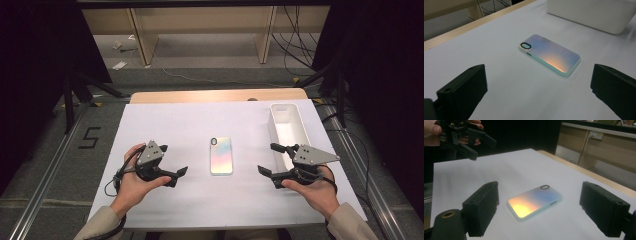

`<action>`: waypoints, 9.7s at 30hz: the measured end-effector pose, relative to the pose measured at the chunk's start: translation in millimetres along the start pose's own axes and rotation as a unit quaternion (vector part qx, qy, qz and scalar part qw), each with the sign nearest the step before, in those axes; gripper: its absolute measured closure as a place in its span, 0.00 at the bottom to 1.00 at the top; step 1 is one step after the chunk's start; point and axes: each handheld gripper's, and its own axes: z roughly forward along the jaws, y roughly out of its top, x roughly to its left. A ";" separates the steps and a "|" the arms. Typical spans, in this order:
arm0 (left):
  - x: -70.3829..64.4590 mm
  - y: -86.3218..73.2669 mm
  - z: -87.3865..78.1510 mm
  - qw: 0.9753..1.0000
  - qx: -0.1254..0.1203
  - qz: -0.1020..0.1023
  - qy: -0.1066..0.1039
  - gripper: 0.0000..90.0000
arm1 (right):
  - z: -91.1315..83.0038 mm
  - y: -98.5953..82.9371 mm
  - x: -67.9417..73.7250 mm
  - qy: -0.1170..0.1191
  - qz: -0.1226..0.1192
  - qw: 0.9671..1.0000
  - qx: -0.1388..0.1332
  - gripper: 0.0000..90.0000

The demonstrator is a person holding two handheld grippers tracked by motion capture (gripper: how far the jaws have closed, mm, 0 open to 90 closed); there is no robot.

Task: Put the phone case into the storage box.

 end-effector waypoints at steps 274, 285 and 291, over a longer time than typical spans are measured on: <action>8.6 30.3 160.4 0.949 0.314 -0.031 0.016 0.16 | 3.5 -5.0 -2.1 -0.001 0.023 1.000 -0.010 0.19; 7.1 30.0 159.6 0.949 0.311 -0.037 0.019 0.18 | 3.4 -5.1 -2.1 -0.001 0.023 1.000 -0.010 0.19; 6.4 29.5 159.2 0.950 0.308 -0.040 0.022 0.18 | 3.5 -5.1 -1.9 0.000 0.023 1.000 -0.010 0.19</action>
